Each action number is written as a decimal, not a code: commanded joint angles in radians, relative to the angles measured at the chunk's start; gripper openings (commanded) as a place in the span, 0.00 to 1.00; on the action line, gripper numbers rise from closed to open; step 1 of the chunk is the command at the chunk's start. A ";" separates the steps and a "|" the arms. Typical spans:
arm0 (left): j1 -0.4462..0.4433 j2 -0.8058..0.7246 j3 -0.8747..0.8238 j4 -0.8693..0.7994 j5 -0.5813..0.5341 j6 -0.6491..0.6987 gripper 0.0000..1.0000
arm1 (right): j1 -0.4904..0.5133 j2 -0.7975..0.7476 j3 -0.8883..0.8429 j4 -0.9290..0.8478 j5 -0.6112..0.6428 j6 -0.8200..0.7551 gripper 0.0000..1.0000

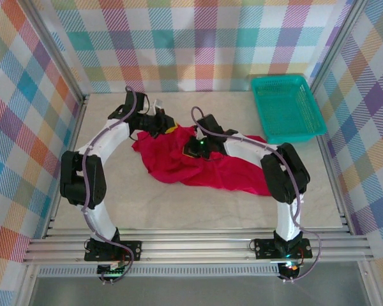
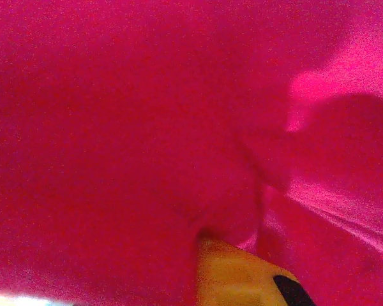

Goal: Fold the inside-out t-shirt

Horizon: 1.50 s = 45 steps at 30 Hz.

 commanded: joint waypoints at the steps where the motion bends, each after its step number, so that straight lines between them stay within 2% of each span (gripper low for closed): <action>1: 0.011 -0.086 0.057 -0.108 -0.041 0.076 0.00 | -0.042 -0.113 0.003 -0.102 0.009 -0.069 0.00; 4: 0.025 -0.123 0.063 -0.157 -0.118 0.116 0.00 | -0.110 -0.267 -0.070 -0.166 -0.013 -0.135 0.00; 8: 0.027 -0.160 0.038 -0.106 -0.142 0.085 0.00 | -0.237 -0.456 -0.194 -0.181 -0.054 -0.154 0.00; 9: 0.026 -0.168 0.032 -0.089 -0.143 0.084 0.07 | -0.271 -0.491 -0.219 -0.179 -0.069 -0.152 0.00; 11: 0.025 -0.178 0.024 -0.076 -0.160 0.080 0.32 | -0.322 -0.531 -0.250 -0.181 -0.068 -0.149 0.00; 13: 0.025 -0.190 0.013 -0.067 -0.179 0.092 0.45 | -0.363 -0.537 -0.264 -0.177 -0.071 -0.141 0.00; 15: 0.026 -0.198 0.010 -0.101 -0.240 0.131 0.49 | -0.406 -0.520 -0.263 -0.185 -0.064 -0.125 0.00; 18: 0.027 -0.188 0.004 -0.192 -0.366 0.201 0.49 | -0.453 -0.501 -0.259 -0.207 -0.028 -0.109 0.00; 20: 0.029 -0.169 -0.024 -0.208 -0.400 0.218 0.48 | -0.466 -0.497 -0.263 -0.221 0.002 -0.106 0.00; 23: 0.029 -0.132 -0.100 -0.157 -0.376 0.192 0.48 | -0.468 -0.490 -0.266 -0.260 0.034 -0.111 0.00; 24: 0.027 -0.119 -0.130 -0.122 -0.355 0.178 0.48 | -0.469 -0.493 -0.277 -0.275 0.045 -0.108 0.07; 25: 0.025 -0.106 -0.151 -0.100 -0.343 0.170 0.47 | -0.468 -0.500 -0.287 -0.289 0.062 -0.107 0.22; 27: 0.014 -0.068 -0.168 -0.092 -0.333 0.183 0.46 | -0.465 -0.544 -0.331 -0.301 0.103 -0.106 0.40; 29: 0.002 -0.031 -0.153 -0.127 -0.371 0.215 0.46 | -0.434 -0.591 -0.345 -0.314 0.141 -0.120 0.58; 30: -0.004 -0.011 -0.139 -0.153 -0.402 0.234 0.46 | -0.404 -0.601 -0.333 -0.333 0.158 -0.133 0.63; 33: -0.011 0.032 -0.106 -0.204 -0.464 0.268 0.48 | -0.290 -0.559 -0.279 -0.386 0.187 -0.152 0.67; 37: -0.011 0.037 -0.109 -0.206 -0.525 0.269 0.49 | -0.186 -0.444 -0.275 -0.325 0.147 -0.125 0.69; 41: -0.011 0.057 -0.099 -0.184 -0.532 0.254 0.50 | -0.173 -0.282 -0.197 -0.286 0.181 -0.141 0.70; 45: -0.011 0.105 -0.047 -0.181 -0.528 0.246 0.51 | -0.174 -0.106 0.001 -0.347 0.239 -0.204 0.69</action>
